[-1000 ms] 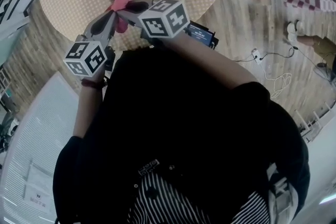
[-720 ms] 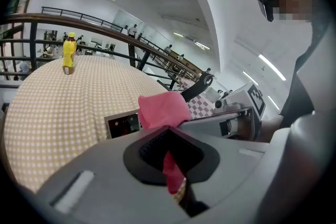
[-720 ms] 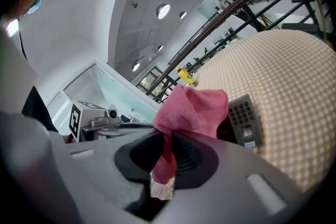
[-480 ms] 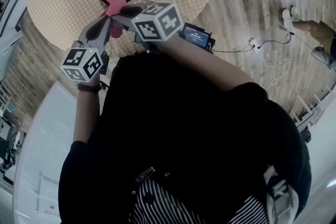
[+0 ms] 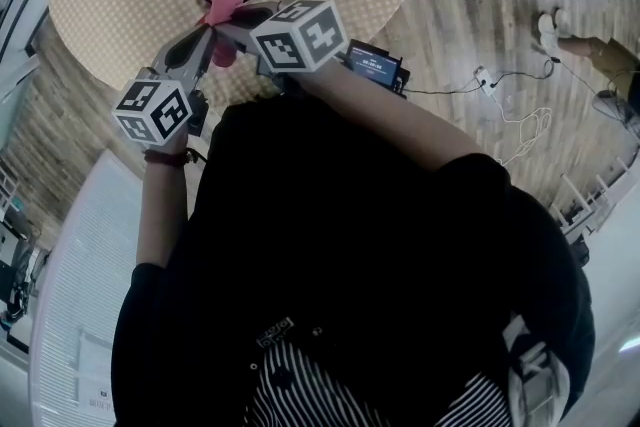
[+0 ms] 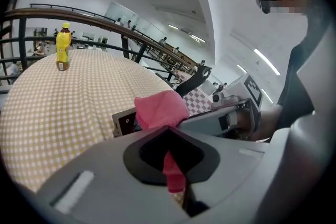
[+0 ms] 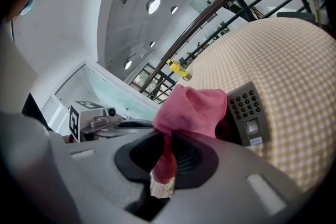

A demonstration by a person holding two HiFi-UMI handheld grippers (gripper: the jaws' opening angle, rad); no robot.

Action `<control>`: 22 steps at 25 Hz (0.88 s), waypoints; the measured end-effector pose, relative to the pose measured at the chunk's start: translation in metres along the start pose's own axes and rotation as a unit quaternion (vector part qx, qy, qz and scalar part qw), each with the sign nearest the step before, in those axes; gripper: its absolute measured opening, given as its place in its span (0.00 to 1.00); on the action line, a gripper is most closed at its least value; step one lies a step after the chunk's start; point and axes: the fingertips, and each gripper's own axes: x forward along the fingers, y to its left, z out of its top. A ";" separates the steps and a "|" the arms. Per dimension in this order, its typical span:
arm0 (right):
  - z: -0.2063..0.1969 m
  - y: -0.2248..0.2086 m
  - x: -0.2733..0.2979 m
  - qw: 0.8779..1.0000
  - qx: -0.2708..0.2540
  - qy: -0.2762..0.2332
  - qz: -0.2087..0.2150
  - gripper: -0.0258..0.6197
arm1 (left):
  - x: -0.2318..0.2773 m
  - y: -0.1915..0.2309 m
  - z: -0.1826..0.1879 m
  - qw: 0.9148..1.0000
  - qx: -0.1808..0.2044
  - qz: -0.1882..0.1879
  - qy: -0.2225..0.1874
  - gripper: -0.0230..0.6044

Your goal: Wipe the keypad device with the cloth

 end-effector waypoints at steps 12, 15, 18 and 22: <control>-0.011 -0.039 0.001 0.999 0.012 0.034 -0.039 0.12 | 0.016 0.025 0.045 0.999 0.040 -0.011 0.011 0.04; -0.019 -0.047 0.004 0.998 0.021 0.045 -0.048 0.12 | 0.026 0.035 0.066 0.997 0.073 -0.012 0.029 0.04; -0.026 -0.054 0.004 0.997 0.027 0.049 -0.055 0.12 | 0.046 0.041 0.075 0.994 0.089 -0.022 0.060 0.04; -0.037 -0.060 0.007 0.995 0.037 0.069 -0.060 0.12 | 0.077 0.054 0.065 0.983 0.127 -0.017 0.130 0.04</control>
